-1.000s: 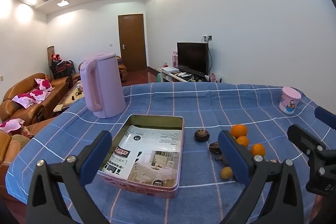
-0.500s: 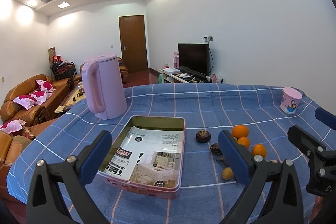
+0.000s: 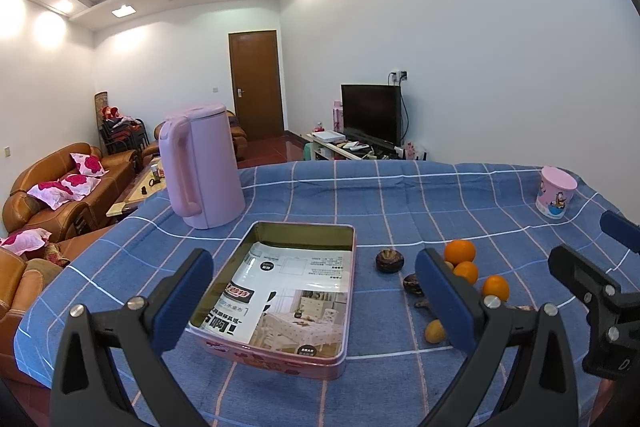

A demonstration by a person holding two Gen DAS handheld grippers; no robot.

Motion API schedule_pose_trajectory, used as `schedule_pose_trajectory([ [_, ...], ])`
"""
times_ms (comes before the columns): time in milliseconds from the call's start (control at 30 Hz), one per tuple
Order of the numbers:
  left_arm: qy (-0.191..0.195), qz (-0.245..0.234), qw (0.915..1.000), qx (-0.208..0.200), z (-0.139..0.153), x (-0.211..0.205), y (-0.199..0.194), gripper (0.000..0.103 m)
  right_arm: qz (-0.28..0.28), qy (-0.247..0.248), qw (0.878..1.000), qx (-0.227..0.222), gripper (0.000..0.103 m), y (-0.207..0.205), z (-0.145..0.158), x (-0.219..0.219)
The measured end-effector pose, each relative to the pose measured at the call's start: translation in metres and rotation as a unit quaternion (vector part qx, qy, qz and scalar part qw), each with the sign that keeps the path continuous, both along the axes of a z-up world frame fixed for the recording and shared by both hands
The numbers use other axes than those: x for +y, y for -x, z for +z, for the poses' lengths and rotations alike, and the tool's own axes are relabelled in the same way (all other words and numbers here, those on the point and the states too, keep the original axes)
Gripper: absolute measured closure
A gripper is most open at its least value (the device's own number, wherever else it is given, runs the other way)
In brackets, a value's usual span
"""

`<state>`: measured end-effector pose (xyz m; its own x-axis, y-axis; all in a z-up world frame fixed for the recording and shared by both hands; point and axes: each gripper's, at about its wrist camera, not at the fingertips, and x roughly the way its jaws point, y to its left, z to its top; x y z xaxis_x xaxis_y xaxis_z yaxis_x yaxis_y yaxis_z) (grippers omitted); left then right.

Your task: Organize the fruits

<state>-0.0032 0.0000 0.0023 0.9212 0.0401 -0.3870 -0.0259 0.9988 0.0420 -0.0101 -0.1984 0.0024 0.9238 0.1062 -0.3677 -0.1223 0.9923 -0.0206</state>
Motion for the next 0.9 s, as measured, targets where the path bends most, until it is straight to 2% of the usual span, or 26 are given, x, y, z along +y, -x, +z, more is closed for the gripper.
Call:
schedule_pose_trajectory([
  [900, 0.0, 0.0, 1.0, -0.001, -0.0003, -0.0001, 0.0003, 0.0, 0.003, -0.005, 1.0, 0.006, 0.001, 0.0007, -0.0037, 0.0006],
])
